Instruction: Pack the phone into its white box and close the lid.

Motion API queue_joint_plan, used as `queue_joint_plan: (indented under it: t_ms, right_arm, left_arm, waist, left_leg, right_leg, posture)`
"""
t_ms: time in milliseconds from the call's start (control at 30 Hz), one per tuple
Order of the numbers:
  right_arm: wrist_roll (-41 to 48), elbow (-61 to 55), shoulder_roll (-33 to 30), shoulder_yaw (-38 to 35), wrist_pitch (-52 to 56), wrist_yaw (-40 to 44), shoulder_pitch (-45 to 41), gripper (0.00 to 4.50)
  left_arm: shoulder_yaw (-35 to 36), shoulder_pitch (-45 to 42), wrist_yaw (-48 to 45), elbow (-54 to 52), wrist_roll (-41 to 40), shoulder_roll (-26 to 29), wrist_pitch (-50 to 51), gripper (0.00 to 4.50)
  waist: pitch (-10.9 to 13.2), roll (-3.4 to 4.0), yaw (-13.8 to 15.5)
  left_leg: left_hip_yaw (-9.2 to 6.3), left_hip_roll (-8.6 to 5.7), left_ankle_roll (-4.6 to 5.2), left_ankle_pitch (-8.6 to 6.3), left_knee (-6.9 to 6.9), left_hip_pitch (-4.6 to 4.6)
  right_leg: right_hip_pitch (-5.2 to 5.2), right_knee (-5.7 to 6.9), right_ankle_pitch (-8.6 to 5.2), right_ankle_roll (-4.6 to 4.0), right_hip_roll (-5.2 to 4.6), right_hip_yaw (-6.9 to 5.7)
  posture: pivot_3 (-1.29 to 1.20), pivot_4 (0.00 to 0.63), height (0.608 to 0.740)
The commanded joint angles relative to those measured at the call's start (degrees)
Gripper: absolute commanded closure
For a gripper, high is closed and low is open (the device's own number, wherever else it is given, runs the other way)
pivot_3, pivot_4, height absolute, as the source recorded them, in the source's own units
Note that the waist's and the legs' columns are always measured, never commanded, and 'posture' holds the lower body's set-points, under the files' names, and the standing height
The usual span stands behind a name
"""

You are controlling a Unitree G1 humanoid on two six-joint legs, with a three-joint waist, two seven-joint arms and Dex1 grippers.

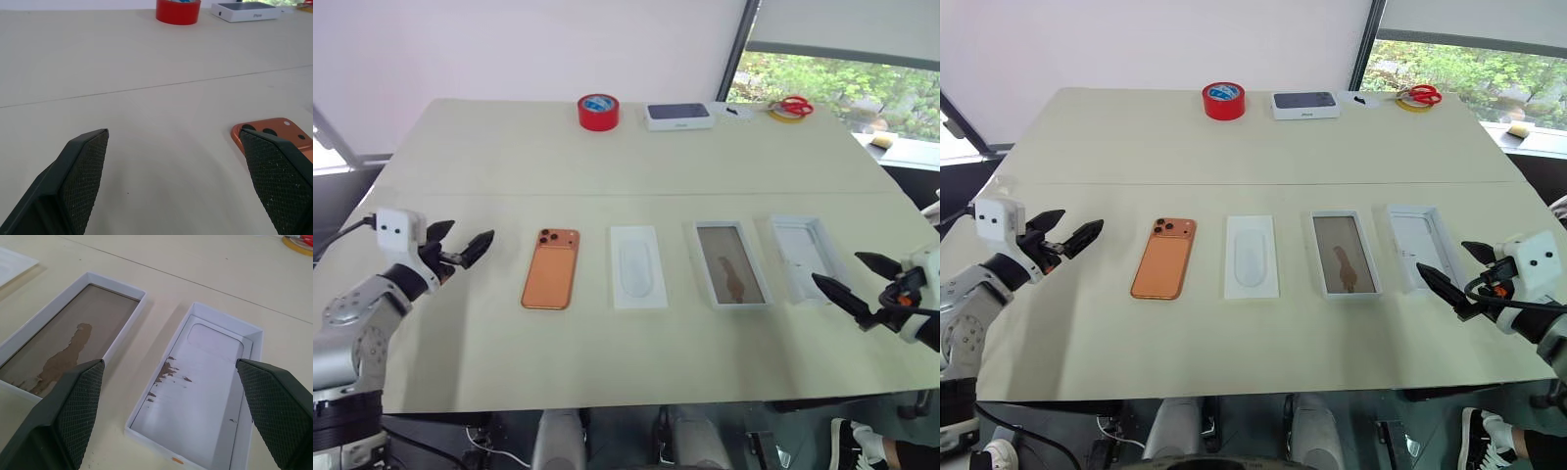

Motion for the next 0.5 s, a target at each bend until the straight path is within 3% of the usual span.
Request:
queue_joint_plan:
  t_ms: [33, 500]
  right_arm:
    - [1.0, -1.6, -0.6, -2.0, 0.0, 0.5, 0.4, 0.0]
    - [2.2, -4.2, -0.6, 1.3, 1.8, -0.2, -2.1, 0.0]
  left_arm:
    - [0.6, -0.7, -0.5, -1.0, 0.0, 0.1, -1.3, 0.03]
    - [0.4, 0.1, -0.1, -2.2, -0.3, -0.6, -0.7, 0.03]
  waist:
    - [0.0, 0.0, 0.0]
    - [0.0, 0.0, 0.0]
  left_leg:
    - [0.0, 0.0, 0.0, 0.0, 0.0, 0.0]
    - [0.0, 0.0, 0.0, 0.0, 0.0, 0.0]
  right_leg:
    - [0.0, 0.0, 0.0, 0.0, 0.0, 0.0]
    - [0.0, 0.0, 0.0, 0.0, 0.0, 0.0]
  posture:
    - [0.0, 0.15, 0.637]
    - [0.0, 0.15, 0.637]
